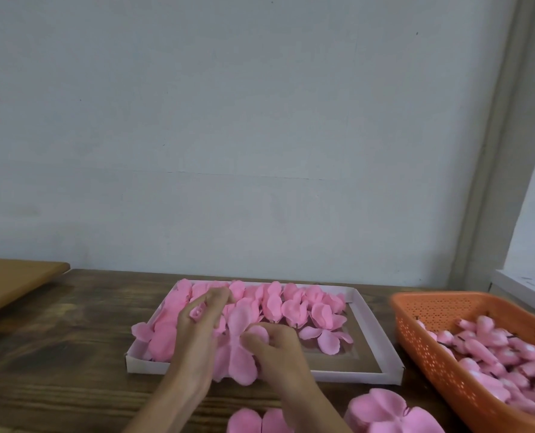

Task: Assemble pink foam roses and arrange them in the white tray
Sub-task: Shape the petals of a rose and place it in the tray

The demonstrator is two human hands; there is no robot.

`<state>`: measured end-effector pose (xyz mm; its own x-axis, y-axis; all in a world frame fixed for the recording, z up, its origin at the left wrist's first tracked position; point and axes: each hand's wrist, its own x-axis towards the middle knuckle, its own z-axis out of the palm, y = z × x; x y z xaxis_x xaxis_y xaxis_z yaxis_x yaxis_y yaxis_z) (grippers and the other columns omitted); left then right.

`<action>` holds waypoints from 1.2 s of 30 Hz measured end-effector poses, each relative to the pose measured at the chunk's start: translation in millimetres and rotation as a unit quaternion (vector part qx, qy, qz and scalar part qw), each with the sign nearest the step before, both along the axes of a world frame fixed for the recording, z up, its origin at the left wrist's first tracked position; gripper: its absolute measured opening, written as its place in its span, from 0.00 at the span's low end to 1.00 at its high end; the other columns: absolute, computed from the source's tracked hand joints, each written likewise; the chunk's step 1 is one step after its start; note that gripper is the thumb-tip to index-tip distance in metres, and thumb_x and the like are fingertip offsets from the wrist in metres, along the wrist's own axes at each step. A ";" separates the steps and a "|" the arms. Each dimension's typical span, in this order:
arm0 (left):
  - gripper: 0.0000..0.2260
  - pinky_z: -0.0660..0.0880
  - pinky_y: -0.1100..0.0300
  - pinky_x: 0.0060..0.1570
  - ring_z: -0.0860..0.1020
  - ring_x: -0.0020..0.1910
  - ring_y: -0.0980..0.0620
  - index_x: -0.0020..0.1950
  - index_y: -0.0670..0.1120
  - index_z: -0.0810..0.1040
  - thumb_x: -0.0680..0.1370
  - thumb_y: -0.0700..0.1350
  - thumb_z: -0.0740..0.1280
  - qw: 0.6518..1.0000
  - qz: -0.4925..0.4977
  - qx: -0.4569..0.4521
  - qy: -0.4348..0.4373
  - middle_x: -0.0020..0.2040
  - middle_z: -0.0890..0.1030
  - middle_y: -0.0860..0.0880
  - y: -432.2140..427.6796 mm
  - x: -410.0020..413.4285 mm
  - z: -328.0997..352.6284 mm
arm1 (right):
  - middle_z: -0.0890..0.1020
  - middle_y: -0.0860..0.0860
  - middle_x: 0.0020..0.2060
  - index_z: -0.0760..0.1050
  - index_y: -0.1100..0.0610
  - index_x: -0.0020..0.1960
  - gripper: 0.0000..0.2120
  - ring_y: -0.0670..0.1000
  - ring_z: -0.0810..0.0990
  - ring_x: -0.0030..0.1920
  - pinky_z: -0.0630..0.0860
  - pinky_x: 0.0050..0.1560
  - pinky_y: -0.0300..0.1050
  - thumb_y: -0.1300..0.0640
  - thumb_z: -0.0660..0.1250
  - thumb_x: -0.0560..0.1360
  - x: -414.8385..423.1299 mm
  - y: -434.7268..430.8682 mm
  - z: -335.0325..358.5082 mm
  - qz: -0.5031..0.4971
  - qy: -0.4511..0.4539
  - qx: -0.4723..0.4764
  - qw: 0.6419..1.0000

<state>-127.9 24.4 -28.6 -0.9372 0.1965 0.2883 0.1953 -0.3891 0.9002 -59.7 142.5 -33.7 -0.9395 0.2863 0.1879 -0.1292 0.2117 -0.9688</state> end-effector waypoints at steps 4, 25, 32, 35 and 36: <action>0.17 0.72 0.46 0.40 0.74 0.39 0.42 0.47 0.33 0.72 0.82 0.47 0.68 1.000 -0.014 0.000 0.000 0.39 0.72 0.40 2.2 -2.9 -4.0 | 0.74 0.56 0.34 0.73 0.65 0.36 0.11 0.53 0.77 0.36 0.80 0.41 0.51 0.67 0.64 0.78 -0.4 -2.7 -1.9 0.032 -0.008 -0.082 0.996; 0.19 0.82 0.42 0.44 0.85 0.46 0.40 0.60 0.48 0.84 0.79 0.61 0.68 0.999 -0.016 -0.019 -0.030 0.47 0.83 0.39 8.0 -15.5 -17.8 | 0.82 0.64 0.41 0.78 0.72 0.44 0.11 0.59 0.82 0.42 0.85 0.46 0.57 0.68 0.59 0.78 6.9 -9.2 7.9 0.092 -0.004 -0.151 0.984; 0.12 0.85 0.39 0.46 0.86 0.53 0.41 0.56 0.53 0.86 0.80 0.58 0.69 1.000 0.013 -0.027 -0.007 0.50 0.87 0.43 8.8 -14.3 -19.0 | 0.83 0.65 0.43 0.78 0.76 0.50 0.10 0.60 0.84 0.44 0.85 0.50 0.61 0.67 0.62 0.80 3.3 -7.5 3.2 0.081 -0.004 -0.163 0.983; 0.10 0.84 0.40 0.46 0.86 0.54 0.38 0.54 0.53 0.86 0.81 0.57 0.69 1.000 0.006 -0.027 -0.008 0.51 0.86 0.41 9.7 -9.9 -19.0 | 0.81 0.64 0.43 0.77 0.76 0.50 0.10 0.59 0.83 0.45 0.83 0.53 0.64 0.68 0.62 0.79 0.8 -7.0 1.4 0.079 0.008 -0.164 0.983; 0.13 0.85 0.39 0.45 0.86 0.53 0.38 0.53 0.52 0.86 0.80 0.59 0.71 1.000 0.000 -0.023 -0.008 0.52 0.86 0.41 9.7 -7.4 -18.6 | 0.82 0.63 0.42 0.78 0.74 0.49 0.09 0.58 0.83 0.45 0.84 0.53 0.63 0.68 0.62 0.79 0.6 -7.2 1.3 0.082 0.015 -0.164 0.983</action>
